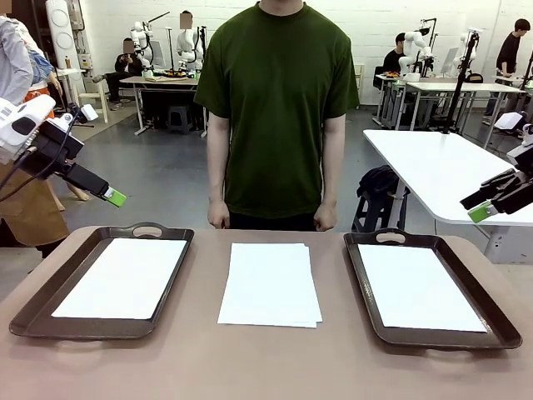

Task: Sort the A4 documents.
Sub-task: Receive the A4 Paper.

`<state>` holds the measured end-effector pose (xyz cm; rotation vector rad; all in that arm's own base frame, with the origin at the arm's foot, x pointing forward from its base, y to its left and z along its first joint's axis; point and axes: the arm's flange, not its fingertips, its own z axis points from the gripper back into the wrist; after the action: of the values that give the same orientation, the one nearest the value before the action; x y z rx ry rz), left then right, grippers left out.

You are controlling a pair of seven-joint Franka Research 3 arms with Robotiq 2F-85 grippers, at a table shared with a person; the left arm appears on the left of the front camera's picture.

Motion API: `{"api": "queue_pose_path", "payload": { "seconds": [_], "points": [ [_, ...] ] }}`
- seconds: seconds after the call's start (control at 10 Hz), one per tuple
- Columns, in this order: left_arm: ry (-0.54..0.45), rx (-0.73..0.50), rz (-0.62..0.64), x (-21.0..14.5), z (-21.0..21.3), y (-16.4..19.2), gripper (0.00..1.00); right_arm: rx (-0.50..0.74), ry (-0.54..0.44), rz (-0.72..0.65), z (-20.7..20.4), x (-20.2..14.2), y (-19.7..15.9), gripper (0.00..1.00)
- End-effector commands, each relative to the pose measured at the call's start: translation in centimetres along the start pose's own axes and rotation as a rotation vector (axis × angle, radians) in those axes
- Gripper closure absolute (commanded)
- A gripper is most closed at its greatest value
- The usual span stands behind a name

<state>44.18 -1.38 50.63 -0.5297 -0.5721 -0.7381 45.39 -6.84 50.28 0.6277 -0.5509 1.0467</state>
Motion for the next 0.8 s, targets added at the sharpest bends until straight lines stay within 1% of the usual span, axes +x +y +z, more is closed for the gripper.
{"api": "queue_pose_path", "payload": {
  "seconds": [0.0, 0.7],
  "points": [
    [0.002, 0.007, -0.019, -0.12, 0.02, -0.01, 0.0, 0.002, 0.003, 0.01, -0.21, -0.01, 0.06, 0.0],
    [0.002, 0.007, -0.019, -0.12, 0.02, -0.01, 0.0, 0.002, 0.003, 0.01, -0.21, -0.01, 0.06, 0.0]
  ]
}}
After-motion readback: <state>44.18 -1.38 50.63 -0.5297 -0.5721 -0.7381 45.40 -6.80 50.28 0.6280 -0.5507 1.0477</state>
